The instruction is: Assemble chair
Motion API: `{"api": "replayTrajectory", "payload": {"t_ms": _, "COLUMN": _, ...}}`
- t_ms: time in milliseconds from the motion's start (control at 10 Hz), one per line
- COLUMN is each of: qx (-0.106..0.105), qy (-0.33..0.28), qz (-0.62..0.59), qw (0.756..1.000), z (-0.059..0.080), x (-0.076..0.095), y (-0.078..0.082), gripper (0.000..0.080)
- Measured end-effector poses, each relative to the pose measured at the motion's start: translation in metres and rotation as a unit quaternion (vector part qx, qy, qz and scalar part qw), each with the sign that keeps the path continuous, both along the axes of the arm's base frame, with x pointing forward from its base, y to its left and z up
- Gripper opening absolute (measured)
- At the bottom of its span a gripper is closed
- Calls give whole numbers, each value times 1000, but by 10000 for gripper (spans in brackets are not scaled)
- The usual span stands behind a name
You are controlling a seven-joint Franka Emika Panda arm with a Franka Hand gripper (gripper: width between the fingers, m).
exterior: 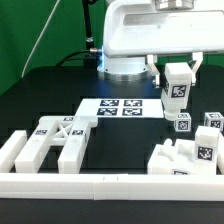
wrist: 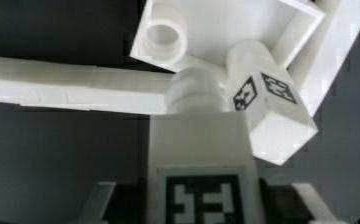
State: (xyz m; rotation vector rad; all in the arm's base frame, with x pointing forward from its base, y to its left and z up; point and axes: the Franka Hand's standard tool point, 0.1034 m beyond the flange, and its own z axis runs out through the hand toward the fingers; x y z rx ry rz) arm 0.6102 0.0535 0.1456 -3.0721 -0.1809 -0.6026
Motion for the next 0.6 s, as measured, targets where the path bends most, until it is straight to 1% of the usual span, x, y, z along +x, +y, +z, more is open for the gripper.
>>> {"api": "replayTrajectory", "payload": {"t_ms": 100, "qx": -4, "qy": -16, "qz": 1, "qw": 1000, "z": -5, "x": 2, "y": -13, "gripper": 284}}
{"api": "replayTrajectory", "payload": {"t_ms": 200, "qx": -1, "qy": -13, "qz": -4, "qw": 1000, "z": -10, "x": 3, "y": -14, "gripper": 284}}
{"api": "replayTrajectory", "payload": {"t_ms": 300, "qx": 0, "qy": -14, "qz": -3, "qw": 1000, "z": -13, "x": 7, "y": -11, "gripper": 284}}
{"api": "replayTrajectory", "payload": {"t_ms": 400, "qx": -4, "qy": -18, "qz": -3, "qw": 1000, "z": -20, "x": 9, "y": -13, "gripper": 284}}
{"api": "replayTrajectory", "payload": {"t_ms": 500, "qx": -8, "qy": -22, "qz": -7, "qw": 1000, "z": -28, "x": 9, "y": -19, "gripper": 284}}
{"api": "replayTrajectory", "payload": {"t_ms": 600, "qx": -9, "qy": -18, "qz": -7, "qw": 1000, "z": -35, "x": 7, "y": -17, "gripper": 284}}
